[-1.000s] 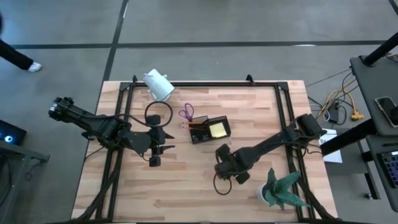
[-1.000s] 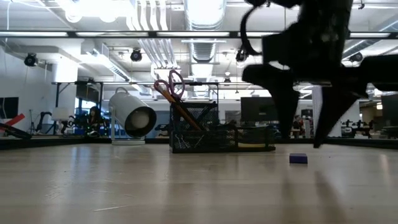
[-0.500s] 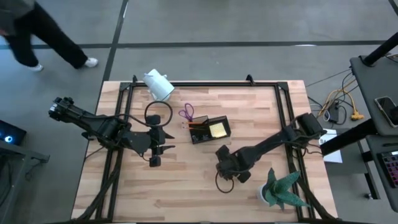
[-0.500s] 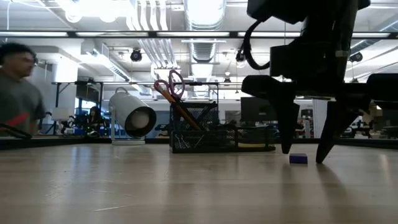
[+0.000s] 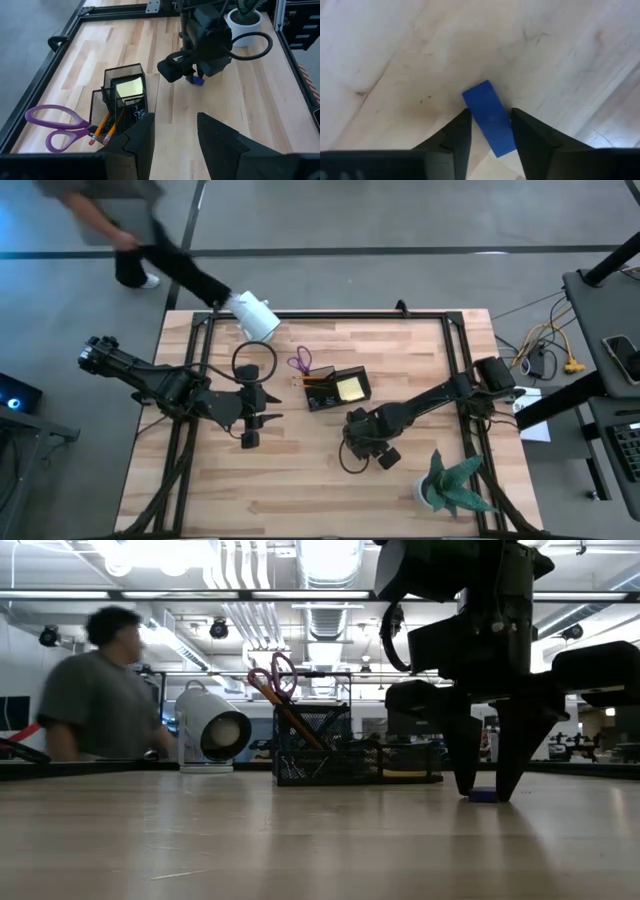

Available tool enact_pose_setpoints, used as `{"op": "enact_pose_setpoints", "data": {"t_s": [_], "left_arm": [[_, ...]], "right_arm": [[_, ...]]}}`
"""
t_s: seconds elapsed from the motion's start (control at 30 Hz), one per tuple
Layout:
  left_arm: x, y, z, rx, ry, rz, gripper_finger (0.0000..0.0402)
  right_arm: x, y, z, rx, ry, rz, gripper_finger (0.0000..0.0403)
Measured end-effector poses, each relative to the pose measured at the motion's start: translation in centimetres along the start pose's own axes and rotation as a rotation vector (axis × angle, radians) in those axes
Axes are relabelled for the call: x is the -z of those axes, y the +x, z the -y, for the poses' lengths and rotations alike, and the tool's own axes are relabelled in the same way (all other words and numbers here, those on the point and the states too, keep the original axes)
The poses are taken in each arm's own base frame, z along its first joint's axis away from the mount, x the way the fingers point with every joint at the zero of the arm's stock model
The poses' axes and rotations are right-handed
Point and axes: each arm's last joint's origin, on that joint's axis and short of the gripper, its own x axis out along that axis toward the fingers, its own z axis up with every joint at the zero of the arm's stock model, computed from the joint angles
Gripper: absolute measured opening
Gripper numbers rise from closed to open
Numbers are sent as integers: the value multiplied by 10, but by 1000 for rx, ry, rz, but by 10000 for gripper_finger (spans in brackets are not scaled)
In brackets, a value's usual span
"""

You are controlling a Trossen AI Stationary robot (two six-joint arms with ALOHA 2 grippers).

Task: Pick and place office supplies into organizer
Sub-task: Put the blue eraser into the black desk organizer

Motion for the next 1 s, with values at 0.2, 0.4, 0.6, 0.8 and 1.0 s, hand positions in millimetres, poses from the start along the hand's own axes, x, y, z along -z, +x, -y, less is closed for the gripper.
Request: {"op": "enact_pose_setpoints", "data": {"t_s": [0.2, 0.4, 0.6, 0.8, 1.0], "left_arm": [[0, 0, 0, 0, -1, 3, 129], [0, 0, 0, 0, -1, 3, 129], [0, 0, 0, -9, 2, 5, 129], [0, 0, 0, -14, 2, 8, 129], [-2, 0, 0, -15, -4, 20, 129]], "right_arm": [[2, 1, 0, 4, 11, -7, 91], [-1, -5, 1, 14, 101, -16, 64], [-18, -37, 8, 82, 200, 61, 59], [-39, -81, 26, 227, 275, 196, 58], [-49, -87, 70, 283, 401, 295, 58]]}}
